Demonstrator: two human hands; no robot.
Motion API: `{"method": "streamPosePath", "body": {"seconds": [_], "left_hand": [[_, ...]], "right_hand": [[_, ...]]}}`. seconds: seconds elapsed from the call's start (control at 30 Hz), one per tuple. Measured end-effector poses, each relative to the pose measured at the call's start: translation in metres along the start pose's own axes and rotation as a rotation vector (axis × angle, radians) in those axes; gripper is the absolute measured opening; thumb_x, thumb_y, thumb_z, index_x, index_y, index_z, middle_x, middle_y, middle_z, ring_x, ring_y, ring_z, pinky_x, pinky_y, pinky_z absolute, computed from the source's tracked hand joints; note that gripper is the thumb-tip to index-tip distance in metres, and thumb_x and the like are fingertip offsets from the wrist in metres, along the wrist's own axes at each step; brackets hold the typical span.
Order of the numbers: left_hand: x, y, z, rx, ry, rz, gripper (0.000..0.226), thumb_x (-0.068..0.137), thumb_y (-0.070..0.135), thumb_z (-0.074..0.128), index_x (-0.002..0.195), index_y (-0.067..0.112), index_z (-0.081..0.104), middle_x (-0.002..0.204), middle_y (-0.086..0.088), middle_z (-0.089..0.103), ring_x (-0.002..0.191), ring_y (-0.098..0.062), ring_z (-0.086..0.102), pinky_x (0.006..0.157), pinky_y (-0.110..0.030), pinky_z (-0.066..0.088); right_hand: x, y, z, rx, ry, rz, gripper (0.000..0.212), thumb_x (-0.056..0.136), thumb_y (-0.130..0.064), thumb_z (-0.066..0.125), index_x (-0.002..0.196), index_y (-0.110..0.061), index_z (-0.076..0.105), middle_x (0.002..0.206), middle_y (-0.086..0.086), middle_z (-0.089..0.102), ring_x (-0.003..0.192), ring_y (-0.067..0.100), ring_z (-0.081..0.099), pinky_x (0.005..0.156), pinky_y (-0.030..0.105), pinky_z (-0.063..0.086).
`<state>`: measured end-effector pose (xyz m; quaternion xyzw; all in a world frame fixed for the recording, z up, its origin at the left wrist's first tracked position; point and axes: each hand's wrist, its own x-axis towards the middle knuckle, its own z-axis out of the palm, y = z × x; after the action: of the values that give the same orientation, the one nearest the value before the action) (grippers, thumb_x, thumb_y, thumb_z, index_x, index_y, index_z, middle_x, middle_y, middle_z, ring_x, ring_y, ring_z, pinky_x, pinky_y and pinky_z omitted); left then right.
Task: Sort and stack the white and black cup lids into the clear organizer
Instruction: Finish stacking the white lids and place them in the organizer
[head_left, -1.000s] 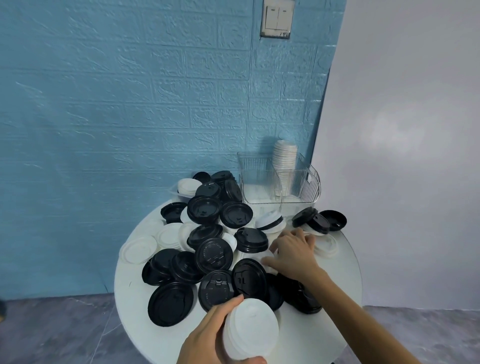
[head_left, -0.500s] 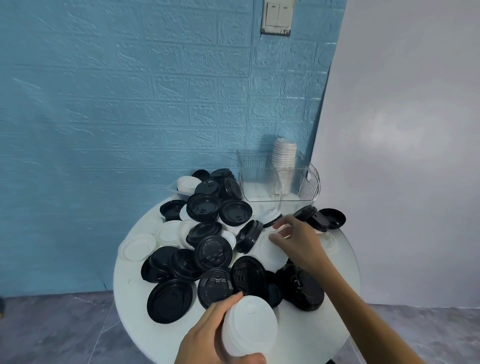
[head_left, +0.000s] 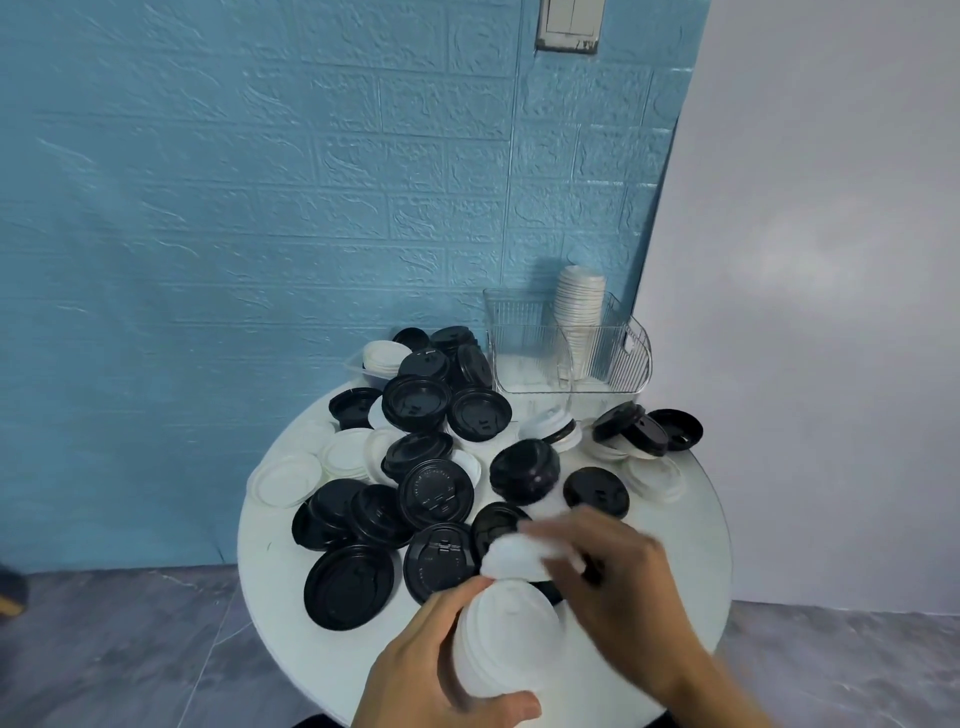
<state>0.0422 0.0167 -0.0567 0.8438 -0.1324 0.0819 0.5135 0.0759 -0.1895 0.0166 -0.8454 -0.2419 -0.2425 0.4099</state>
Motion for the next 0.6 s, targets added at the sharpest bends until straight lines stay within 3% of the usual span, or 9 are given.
{"method": "streamPosePath", "body": {"seconds": [0.1, 0.2, 0.3, 0.43, 0.6], "left_hand": [[-0.001, 0.002, -0.001, -0.062, -0.04, -0.054, 0.098, 0.045, 0.069, 0.09, 0.134, 0.067, 0.047, 0.129, 0.038, 0.06, 0.118, 0.011, 0.06, 0.097, -0.021, 0.052], [-0.002, 0.005, 0.0, -0.096, -0.028, -0.073, 0.097, 0.047, 0.064, 0.092, 0.136, 0.051, 0.056, 0.127, 0.032, 0.066, 0.116, 0.005, 0.064, 0.098, -0.03, 0.055], [-0.002, 0.006, 0.002, -0.094, -0.021, -0.088, 0.095, 0.049, 0.059, 0.088, 0.137, 0.047, 0.056, 0.125, 0.03, 0.068, 0.115, 0.004, 0.066, 0.099, -0.032, 0.055], [-0.003, 0.008, -0.001, -0.068, -0.013, -0.076, 0.097, 0.05, 0.06, 0.087, 0.139, 0.05, 0.052, 0.126, 0.032, 0.066, 0.115, 0.006, 0.065, 0.096, -0.023, 0.054], [-0.005, 0.012, 0.0, -0.014, 0.004, 0.002, 0.087, 0.053, 0.056, 0.083, 0.136, 0.056, 0.058, 0.129, 0.037, 0.062, 0.118, 0.01, 0.061, 0.091, -0.006, 0.046]], "right_hand": [[-0.031, -0.003, 0.011, 0.019, -0.03, -0.062, 0.049, 0.067, 0.013, 0.08, 0.1, -0.023, 0.076, 0.108, -0.021, 0.071, 0.104, 0.003, 0.069, 0.083, 0.024, 0.056], [-0.048, -0.005, 0.014, 0.033, -0.09, -0.085, 0.028, 0.077, -0.019, 0.089, 0.101, -0.025, 0.077, 0.122, -0.022, 0.068, 0.122, 0.005, 0.062, 0.098, 0.026, 0.052], [-0.058, -0.008, 0.018, 0.09, -0.135, -0.064, 0.022, 0.09, -0.041, 0.076, 0.108, -0.028, 0.075, 0.131, -0.02, 0.064, 0.133, 0.006, 0.055, 0.105, 0.026, 0.047], [-0.06, -0.004, 0.024, 0.035, -0.095, -0.054, 0.024, 0.086, -0.022, 0.081, 0.11, -0.025, 0.078, 0.127, -0.022, 0.066, 0.131, 0.004, 0.056, 0.103, 0.033, 0.051], [-0.06, -0.006, 0.029, 0.001, -0.037, -0.096, 0.016, 0.09, -0.024, 0.074, 0.105, -0.026, 0.079, 0.124, -0.023, 0.067, 0.13, 0.006, 0.057, 0.106, 0.037, 0.05]]}}
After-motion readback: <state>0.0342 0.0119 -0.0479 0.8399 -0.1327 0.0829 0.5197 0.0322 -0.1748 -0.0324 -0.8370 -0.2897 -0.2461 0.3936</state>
